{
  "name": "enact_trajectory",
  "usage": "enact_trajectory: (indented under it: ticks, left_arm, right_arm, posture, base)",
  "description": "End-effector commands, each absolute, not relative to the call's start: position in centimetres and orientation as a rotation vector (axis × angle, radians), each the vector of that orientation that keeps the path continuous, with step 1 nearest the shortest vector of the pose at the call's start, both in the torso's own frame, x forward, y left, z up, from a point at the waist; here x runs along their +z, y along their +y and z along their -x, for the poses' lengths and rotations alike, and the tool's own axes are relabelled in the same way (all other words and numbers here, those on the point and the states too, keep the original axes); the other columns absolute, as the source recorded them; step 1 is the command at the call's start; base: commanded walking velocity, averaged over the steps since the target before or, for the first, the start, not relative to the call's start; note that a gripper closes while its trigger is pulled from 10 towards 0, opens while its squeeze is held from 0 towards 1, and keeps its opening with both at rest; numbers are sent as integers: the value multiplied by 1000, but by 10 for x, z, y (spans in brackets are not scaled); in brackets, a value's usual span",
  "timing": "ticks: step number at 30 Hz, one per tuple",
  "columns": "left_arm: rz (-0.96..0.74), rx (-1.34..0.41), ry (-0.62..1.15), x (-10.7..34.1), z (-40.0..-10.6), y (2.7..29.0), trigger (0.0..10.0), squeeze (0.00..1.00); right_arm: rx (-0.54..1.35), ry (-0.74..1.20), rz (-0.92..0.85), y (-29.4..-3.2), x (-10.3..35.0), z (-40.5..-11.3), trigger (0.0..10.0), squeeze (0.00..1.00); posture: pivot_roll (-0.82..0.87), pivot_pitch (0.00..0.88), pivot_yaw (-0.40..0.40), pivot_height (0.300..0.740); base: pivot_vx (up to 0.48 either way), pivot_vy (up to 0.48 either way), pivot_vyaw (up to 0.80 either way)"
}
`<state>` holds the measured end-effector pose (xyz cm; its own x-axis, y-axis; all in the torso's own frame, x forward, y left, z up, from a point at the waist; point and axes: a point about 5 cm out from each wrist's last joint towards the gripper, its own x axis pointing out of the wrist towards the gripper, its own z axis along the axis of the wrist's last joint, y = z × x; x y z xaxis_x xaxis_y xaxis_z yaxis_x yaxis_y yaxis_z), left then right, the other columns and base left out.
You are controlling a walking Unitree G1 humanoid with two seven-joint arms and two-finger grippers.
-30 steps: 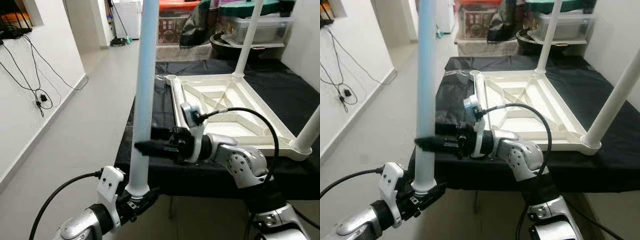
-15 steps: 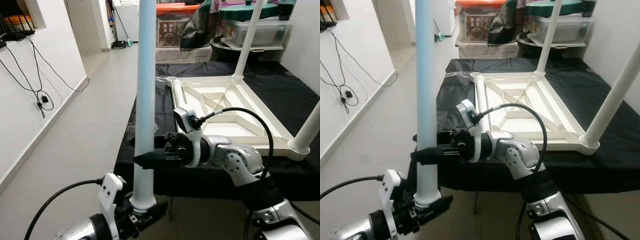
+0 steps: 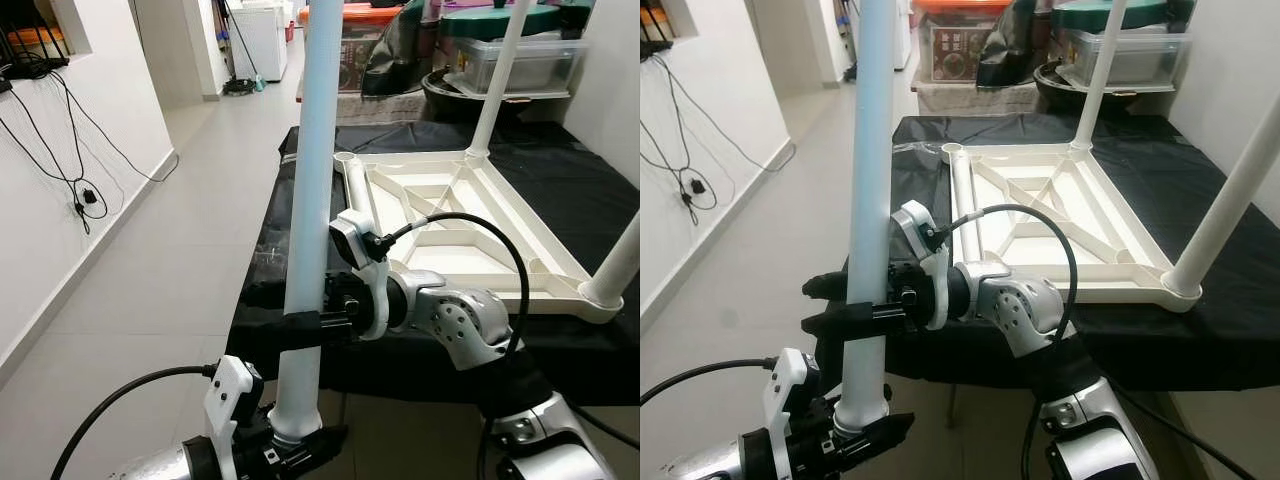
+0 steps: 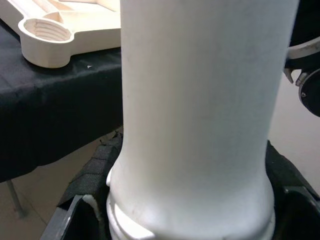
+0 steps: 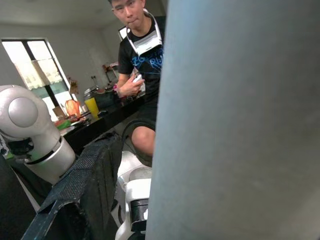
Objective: Building children table
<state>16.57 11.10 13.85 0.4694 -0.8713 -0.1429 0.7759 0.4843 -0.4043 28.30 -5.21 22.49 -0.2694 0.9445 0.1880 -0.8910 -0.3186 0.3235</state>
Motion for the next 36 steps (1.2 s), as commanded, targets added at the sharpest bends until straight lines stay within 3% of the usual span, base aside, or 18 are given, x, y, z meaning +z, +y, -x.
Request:
enact_trajectory:
  ticks: [1, 20, 21, 22, 36]
  left_arm:
    - [299, -1047, 384, 135, -165, 111, 10000, 0]
    - [297, -1045, 403, 130, -164, 114, 10000, 0]
    - [298, -1044, 402, 130, -165, 114, 10000, 0]
    - [299, -1043, 401, 130, -166, 115, 10000, 0]
    - [306, -1037, 408, 129, -167, 116, 10000, 0]
  right_arm:
    - [1893, 176, -407, -47, 230, -281, 10000, 0]
    - [1929, 185, -440, -41, 235, -274, 10000, 0]
    - [1935, 185, -443, -41, 235, -273, 6706, 0]
    - [1940, 186, -450, -40, 235, -272, 0, 0]
    - [1951, 194, -457, -41, 235, -270, 0, 0]
  posture:
    - [90, 28, 35, 740]
    - [81, 21, 38, 740]
    - [79, 13, 35, 740]
    - [79, 13, 35, 740]
    - [76, 9, 35, 740]
  base:
    - [0, 0, 0]
    - [0, 0, 0]
    - [0, 0, 0]
    - [0, 0, 0]
    - [0, 0, 0]
